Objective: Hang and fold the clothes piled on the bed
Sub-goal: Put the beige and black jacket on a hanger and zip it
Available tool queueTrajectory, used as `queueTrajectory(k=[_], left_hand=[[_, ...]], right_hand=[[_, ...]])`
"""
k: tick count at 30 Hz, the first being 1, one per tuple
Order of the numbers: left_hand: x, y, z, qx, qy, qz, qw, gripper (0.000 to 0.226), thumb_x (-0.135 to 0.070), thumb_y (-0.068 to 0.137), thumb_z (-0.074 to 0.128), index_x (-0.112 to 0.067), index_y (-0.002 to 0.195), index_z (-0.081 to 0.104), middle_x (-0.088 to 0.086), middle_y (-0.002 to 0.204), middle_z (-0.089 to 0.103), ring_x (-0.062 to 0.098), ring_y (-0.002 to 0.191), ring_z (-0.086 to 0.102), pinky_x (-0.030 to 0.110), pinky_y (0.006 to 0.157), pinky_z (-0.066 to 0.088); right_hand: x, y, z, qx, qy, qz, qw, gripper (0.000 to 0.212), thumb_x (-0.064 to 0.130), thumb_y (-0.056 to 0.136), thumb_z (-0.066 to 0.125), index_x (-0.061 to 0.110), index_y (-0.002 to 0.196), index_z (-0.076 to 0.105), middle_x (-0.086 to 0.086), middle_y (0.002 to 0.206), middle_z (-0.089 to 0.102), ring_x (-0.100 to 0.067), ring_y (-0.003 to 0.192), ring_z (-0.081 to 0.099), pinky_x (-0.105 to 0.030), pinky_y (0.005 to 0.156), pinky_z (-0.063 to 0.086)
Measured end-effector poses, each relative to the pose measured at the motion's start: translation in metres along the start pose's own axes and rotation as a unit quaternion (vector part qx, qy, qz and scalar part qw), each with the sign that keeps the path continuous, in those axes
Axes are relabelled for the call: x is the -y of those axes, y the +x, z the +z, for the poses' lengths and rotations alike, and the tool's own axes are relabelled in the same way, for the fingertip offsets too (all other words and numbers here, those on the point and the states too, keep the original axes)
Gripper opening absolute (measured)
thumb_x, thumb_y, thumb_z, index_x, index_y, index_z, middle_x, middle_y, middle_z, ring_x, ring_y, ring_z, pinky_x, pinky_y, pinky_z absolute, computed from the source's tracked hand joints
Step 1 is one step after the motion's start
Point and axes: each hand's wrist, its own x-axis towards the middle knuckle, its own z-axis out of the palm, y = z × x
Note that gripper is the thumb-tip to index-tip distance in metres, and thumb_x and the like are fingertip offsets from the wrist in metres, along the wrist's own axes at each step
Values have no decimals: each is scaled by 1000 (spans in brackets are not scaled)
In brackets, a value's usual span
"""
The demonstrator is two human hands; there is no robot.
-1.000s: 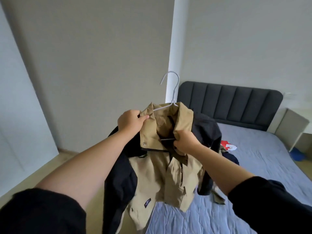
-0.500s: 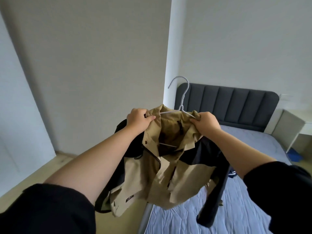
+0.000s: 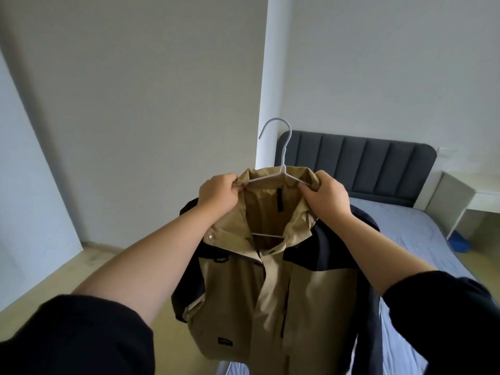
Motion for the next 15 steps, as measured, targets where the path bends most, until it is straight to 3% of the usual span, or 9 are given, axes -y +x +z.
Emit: queueTrajectory(k=[3,5,7,11,15], left_hand=[[2,-11,11,-50,-47,-35,997,19,-12,90,50,-19,72,50,-8,64,49,20,64,48,25,48,25],[5,-17,14,-68,-59,-54,994,17,-17,92,54,-16,75,50,-9,66,49,19,64,47,26,48,24],[6,-25,17,-73,-56,-60,994,19,-21,92,58,-14,77,50,-8,68,50,19,65,47,27,49,24],[1,-36,21,-68,-84,-34,994,17,-23,88,65,-11,78,57,-6,67,53,18,62,47,21,48,24],[-6,-44,17,-61,-74,2,995,19,-25,87,66,-11,78,56,-3,65,54,20,60,46,25,48,23]], right_hand=[[-8,1,-17,69,141,69,985,23,40,96,41,25,100,58,13,87,60,-8,81,56,-21,63,38],[-16,-2,-27,167,75,81,980,27,29,96,41,18,100,66,4,93,64,-15,89,57,-28,73,40],[-22,-10,-28,218,-20,70,973,24,22,93,49,7,92,68,-6,87,65,-21,84,57,-32,71,44],[-26,-30,-20,84,-60,89,991,23,6,83,48,6,61,54,-5,61,52,-24,64,48,-27,50,31],[-25,-48,-16,-15,-56,115,992,16,4,83,45,3,75,58,-8,70,57,-23,65,48,-29,53,31]])
